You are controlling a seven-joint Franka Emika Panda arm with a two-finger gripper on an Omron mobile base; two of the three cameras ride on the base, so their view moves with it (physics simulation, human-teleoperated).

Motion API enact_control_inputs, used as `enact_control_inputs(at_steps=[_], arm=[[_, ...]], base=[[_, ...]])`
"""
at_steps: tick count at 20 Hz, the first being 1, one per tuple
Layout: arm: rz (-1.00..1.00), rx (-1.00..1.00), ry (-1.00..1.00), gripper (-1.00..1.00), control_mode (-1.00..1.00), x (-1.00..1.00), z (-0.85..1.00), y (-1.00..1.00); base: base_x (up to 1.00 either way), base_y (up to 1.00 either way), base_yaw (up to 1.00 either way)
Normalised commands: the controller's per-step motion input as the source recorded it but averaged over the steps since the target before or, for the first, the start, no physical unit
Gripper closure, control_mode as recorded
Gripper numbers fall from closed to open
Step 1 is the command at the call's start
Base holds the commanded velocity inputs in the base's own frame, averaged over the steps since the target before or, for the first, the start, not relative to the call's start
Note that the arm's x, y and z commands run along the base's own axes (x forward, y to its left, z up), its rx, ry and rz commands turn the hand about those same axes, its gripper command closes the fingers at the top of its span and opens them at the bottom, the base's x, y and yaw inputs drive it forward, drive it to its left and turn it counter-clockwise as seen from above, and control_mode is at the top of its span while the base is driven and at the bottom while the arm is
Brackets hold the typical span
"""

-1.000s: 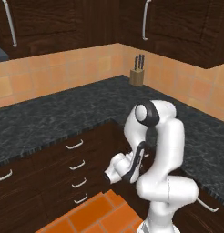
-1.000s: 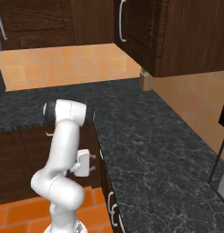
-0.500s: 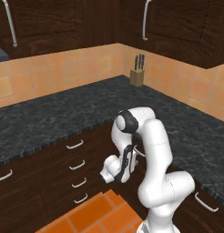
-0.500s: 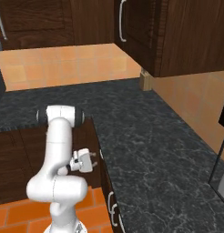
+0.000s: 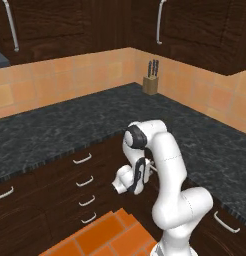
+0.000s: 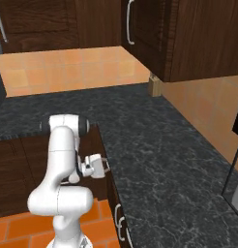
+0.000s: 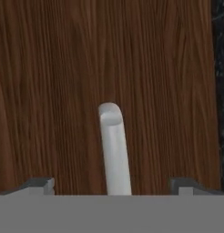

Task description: Take a straw from the drawer in front and place it inside the glass cup on the dining counter.

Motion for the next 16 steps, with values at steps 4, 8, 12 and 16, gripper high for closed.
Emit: enact_control_inputs(at_steps=[4,8,12,16], arm=[[0.0,0.0,0.0,-1.0,-1.0,0.17,-0.15,-0.26],[0.0,0.0,0.0,1.0,-1.0,0.03,-0.15,-0.35],[0.0,0.0,0.0,1.0,-1.0,0.01,-0.04,-0.12],[0.0,0.0,0.0,1.0,-1.0,-0.04,0.0,0.03]], base=[[0.0,0.0,0.0],[0.0,0.0,0.0],[0.0,0.0,0.0],[0.0,0.0,0.0]])
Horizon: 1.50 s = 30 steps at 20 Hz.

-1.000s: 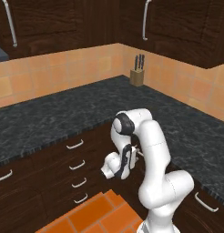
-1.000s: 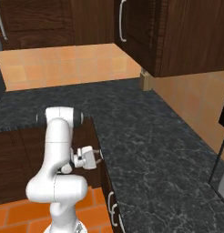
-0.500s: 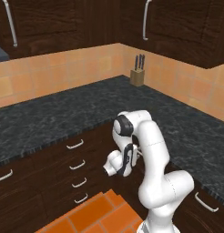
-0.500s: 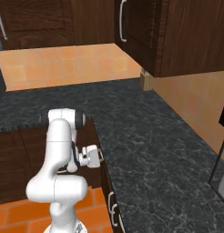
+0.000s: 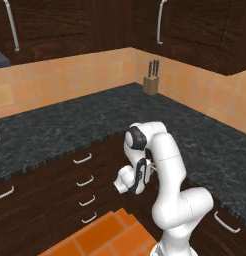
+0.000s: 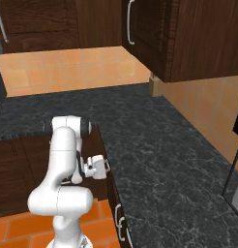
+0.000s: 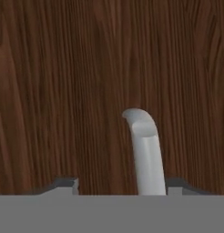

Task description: Take a straw from the drawer in front and place it inside the glass cup on the dining counter.

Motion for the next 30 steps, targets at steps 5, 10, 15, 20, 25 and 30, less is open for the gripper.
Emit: enact_control_inputs(at_steps=[5,10,15,20,25,30], arm=[[0.04,0.0,0.0,1.0,-1.0,-0.23,0.0,0.65],[0.05,0.0,0.01,1.0,-1.0,-0.29,0.0,0.96],[0.05,0.03,0.09,1.0,-1.0,-0.28,0.01,1.0],[0.06,0.03,0.12,1.0,-1.0,-0.29,0.04,1.0],[0.08,0.03,0.14,1.0,-1.0,-0.34,0.04,1.0],[0.09,0.01,0.15,1.0,-1.0,-0.34,0.03,1.0]], base=[[0.0,0.0,0.0],[0.0,0.0,0.0],[0.0,0.0,0.0],[0.0,0.0,0.0],[0.0,0.0,0.0],[0.0,0.0,0.0]])
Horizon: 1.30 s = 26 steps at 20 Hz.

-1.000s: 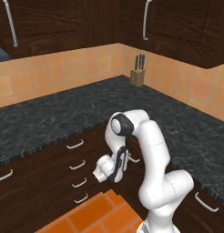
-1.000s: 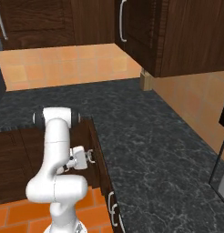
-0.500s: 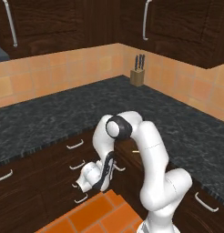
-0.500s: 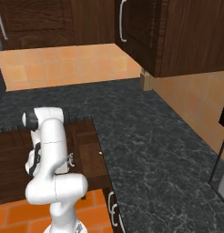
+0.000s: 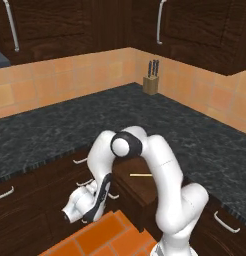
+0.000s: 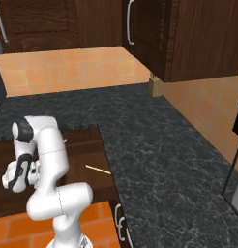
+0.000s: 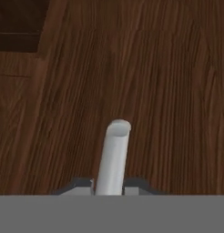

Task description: Take a straw from the drawer in front and place it inside the glass cup on the dining counter.

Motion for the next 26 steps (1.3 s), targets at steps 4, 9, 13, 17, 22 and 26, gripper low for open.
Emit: enact_control_inputs(at_steps=[4,9,13,17,22,26], arm=[[0.09,0.0,0.17,-1.0,-1.0,-0.31,0.02,1.0],[0.07,0.1,0.09,-1.0,-1.0,-0.41,0.38,0.61],[0.06,0.24,0.17,-1.0,-1.0,-0.44,0.78,0.24],[0.04,0.38,0.18,-1.0,-1.0,-0.39,0.96,0.08],[0.0,0.51,0.04,-1.0,-1.0,-0.19,1.0,-0.74],[0.0,0.47,0.14,-1.0,-1.0,0.02,1.0,-1.0]], base=[[0.0,0.0,0.0],[0.0,0.0,0.0],[0.0,0.0,0.0],[0.0,0.0,0.0],[0.0,0.0,0.0],[0.0,0.0,0.0]])
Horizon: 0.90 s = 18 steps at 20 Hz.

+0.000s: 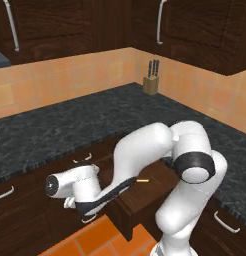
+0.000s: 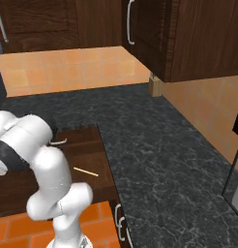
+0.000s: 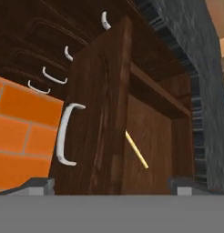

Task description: Take a straw from the drawer in front and place it inside the glass cup on the dining counter.

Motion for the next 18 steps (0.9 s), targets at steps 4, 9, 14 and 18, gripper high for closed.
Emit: enact_control_inputs(at_steps=[4,9,14,18], arm=[[0.0,0.45,0.3,-1.0,-1.0,0.26,0.98,-1.0],[0.0,0.2,0.26,-1.0,-1.0,0.48,0.49,-0.97],[0.05,0.04,0.33,-1.0,-1.0,0.55,-0.26,-0.54],[0.0,0.05,0.44,-1.0,-1.0,0.96,-0.46,-0.02]], base=[[0.0,0.0,0.0],[0.0,0.0,0.0],[0.0,0.0,0.0],[0.0,0.0,0.0]])
